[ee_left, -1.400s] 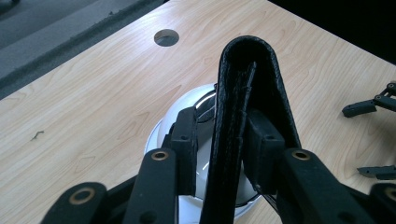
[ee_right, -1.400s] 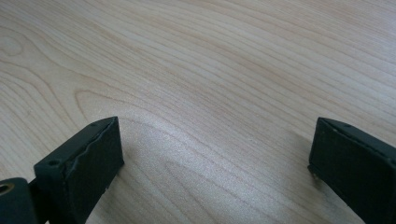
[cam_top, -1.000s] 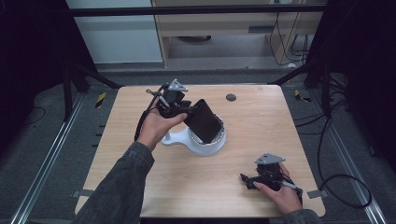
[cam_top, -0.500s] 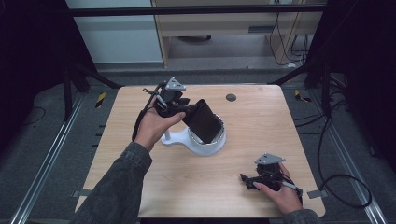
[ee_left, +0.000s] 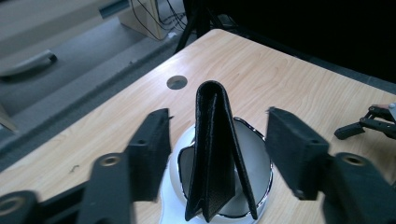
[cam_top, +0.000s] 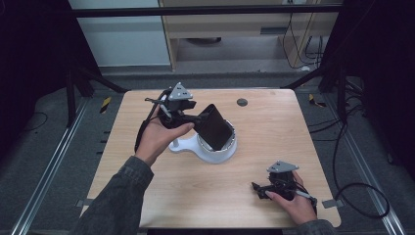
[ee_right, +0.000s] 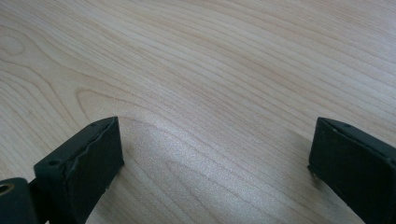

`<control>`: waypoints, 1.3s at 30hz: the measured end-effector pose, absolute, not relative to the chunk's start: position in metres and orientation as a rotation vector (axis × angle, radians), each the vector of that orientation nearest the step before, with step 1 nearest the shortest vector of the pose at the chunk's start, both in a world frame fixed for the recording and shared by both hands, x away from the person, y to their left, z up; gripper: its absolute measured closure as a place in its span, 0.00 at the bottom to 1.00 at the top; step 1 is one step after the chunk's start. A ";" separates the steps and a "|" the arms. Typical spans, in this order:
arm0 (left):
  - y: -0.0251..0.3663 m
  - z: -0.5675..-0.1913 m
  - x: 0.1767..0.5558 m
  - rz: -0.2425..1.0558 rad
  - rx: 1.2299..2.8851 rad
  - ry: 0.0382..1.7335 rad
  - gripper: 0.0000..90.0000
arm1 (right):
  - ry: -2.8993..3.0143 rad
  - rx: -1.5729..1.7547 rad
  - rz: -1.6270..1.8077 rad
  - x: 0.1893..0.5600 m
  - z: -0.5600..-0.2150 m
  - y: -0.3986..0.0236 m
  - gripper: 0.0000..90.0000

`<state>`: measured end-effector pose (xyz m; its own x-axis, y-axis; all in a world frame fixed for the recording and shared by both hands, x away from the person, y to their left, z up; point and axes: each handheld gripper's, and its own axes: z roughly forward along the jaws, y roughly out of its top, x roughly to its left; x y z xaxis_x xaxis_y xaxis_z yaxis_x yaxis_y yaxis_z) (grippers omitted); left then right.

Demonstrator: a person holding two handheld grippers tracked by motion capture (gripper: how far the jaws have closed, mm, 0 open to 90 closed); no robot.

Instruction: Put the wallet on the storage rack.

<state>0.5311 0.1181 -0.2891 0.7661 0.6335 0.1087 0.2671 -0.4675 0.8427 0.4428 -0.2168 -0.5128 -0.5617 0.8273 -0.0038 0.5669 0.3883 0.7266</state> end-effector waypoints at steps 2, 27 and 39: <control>0.117 -0.288 0.525 0.520 2.065 0.657 0.34 | 2.286 1.209 0.981 0.443 -0.513 -0.217 0.03; 0.150 -0.370 0.440 0.429 2.030 0.627 0.09 | 2.286 1.210 0.983 0.442 -0.513 -0.217 0.03; 0.186 -0.453 0.441 0.432 2.151 0.767 0.07 | 2.286 1.210 0.983 0.442 -0.513 -0.217 0.03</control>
